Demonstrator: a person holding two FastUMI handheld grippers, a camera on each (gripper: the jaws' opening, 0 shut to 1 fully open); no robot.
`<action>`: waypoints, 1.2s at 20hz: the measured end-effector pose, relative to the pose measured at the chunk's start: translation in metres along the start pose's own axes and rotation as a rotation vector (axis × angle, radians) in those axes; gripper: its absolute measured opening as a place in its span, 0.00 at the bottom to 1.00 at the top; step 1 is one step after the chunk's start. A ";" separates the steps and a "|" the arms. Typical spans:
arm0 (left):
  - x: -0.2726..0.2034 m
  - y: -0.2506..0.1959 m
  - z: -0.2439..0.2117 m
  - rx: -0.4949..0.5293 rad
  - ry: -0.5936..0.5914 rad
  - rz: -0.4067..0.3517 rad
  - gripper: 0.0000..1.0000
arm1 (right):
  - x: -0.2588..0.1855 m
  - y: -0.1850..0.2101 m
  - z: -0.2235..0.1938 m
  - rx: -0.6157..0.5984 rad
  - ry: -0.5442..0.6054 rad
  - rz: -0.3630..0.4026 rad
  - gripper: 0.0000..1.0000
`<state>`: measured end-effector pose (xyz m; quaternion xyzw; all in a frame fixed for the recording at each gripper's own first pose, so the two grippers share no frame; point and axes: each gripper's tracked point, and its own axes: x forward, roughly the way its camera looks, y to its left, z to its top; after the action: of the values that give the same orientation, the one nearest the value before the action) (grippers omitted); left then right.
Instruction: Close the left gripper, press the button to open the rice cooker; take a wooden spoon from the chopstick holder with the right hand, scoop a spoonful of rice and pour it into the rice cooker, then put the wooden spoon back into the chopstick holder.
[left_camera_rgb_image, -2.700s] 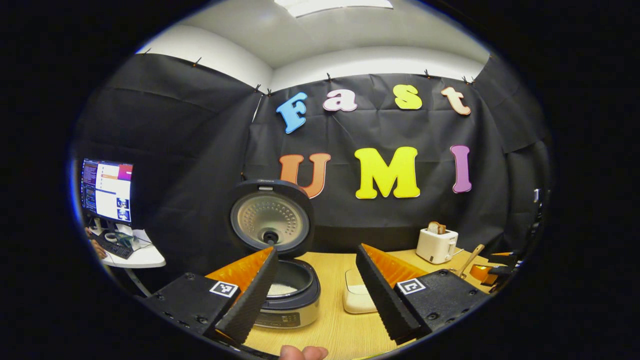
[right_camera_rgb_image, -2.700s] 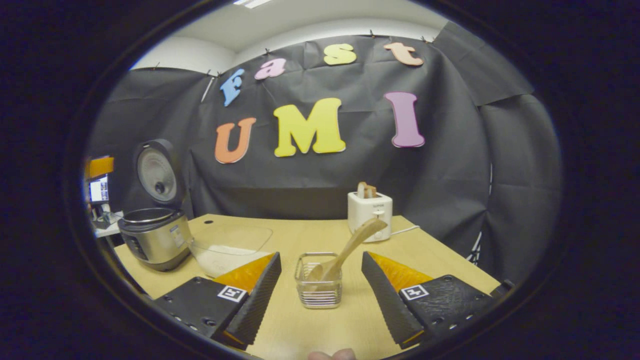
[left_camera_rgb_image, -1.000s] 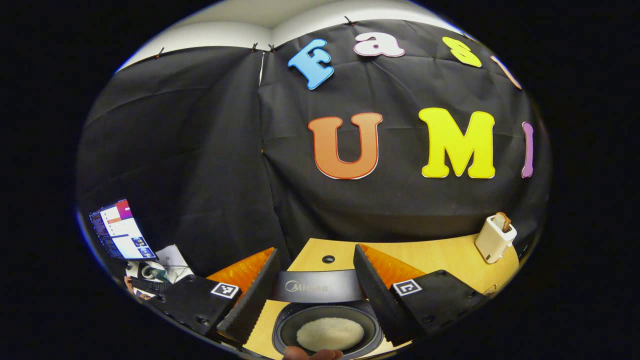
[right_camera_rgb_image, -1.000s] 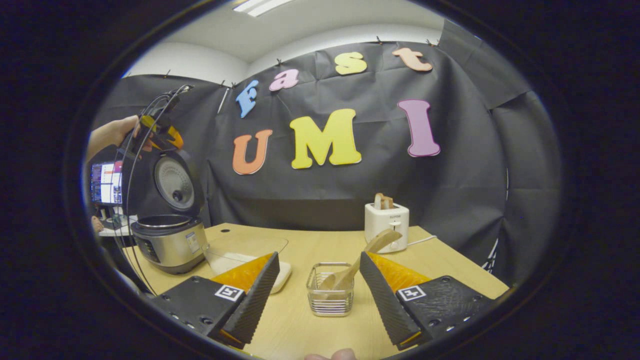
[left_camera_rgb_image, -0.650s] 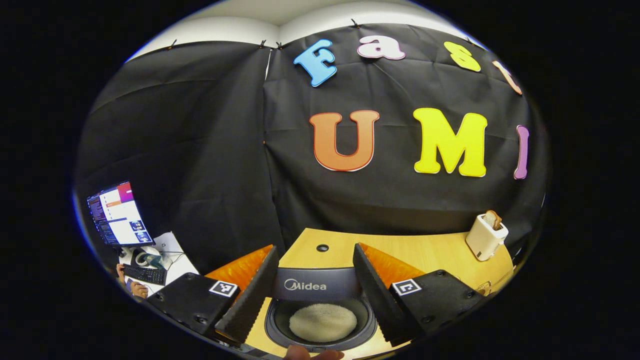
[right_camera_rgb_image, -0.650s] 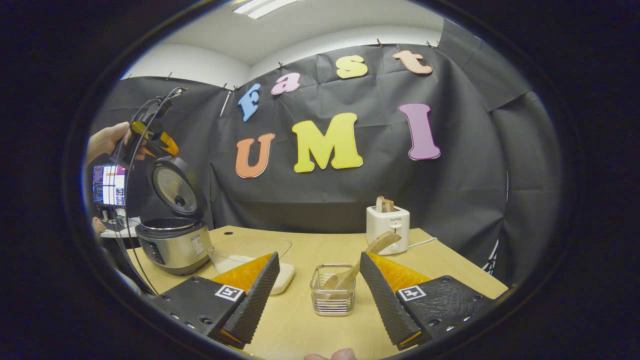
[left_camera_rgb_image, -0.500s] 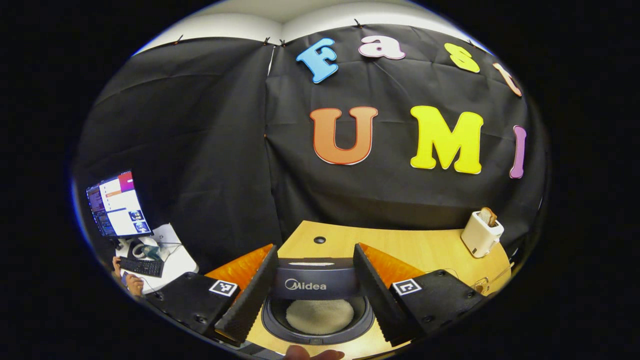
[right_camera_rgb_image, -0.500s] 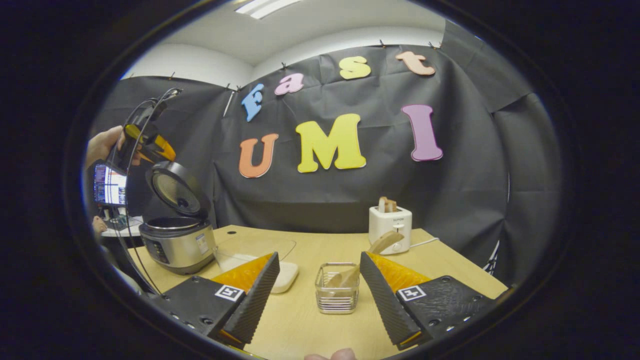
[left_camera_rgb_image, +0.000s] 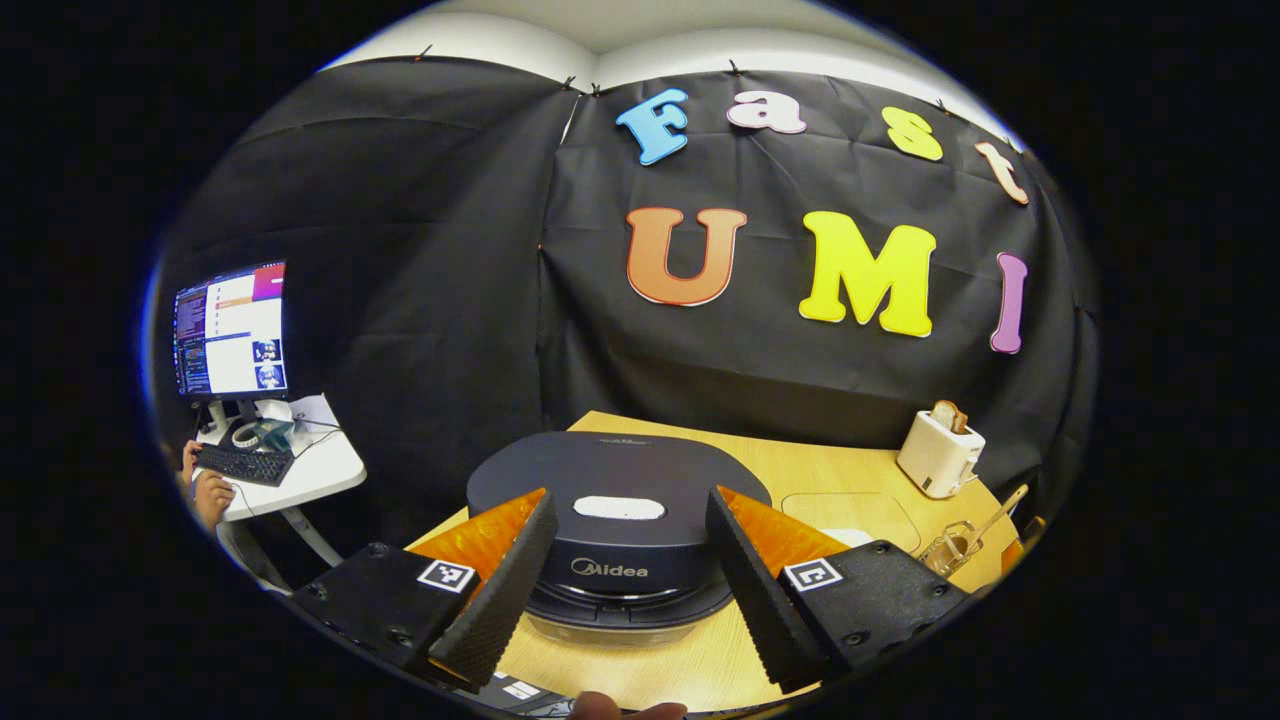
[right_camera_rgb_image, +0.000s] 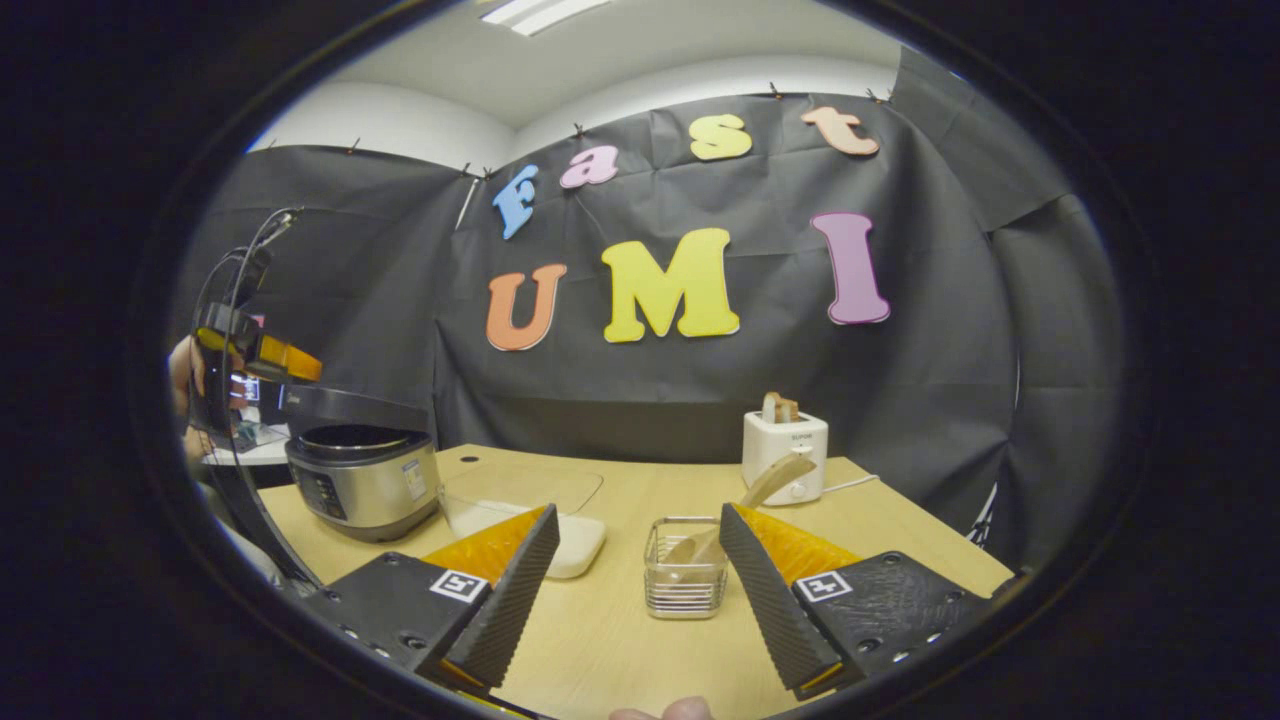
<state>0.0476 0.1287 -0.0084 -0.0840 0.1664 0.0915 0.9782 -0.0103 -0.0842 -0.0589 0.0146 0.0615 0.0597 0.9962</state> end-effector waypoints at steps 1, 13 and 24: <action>-0.001 0.001 -0.006 0.010 -0.004 0.001 0.96 | -0.001 0.002 0.001 -0.009 0.000 0.001 0.96; 0.005 0.007 -0.043 0.093 -0.017 -0.007 0.96 | 0.004 0.024 -0.015 -0.007 0.041 0.038 0.96; 0.005 0.004 -0.045 0.132 -0.134 -0.015 0.92 | 0.012 0.046 -0.027 0.020 0.091 0.058 0.96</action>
<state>0.0374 0.1243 -0.0529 -0.0142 0.1055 0.0785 0.9912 -0.0071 -0.0365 -0.0858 0.0236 0.1070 0.0888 0.9900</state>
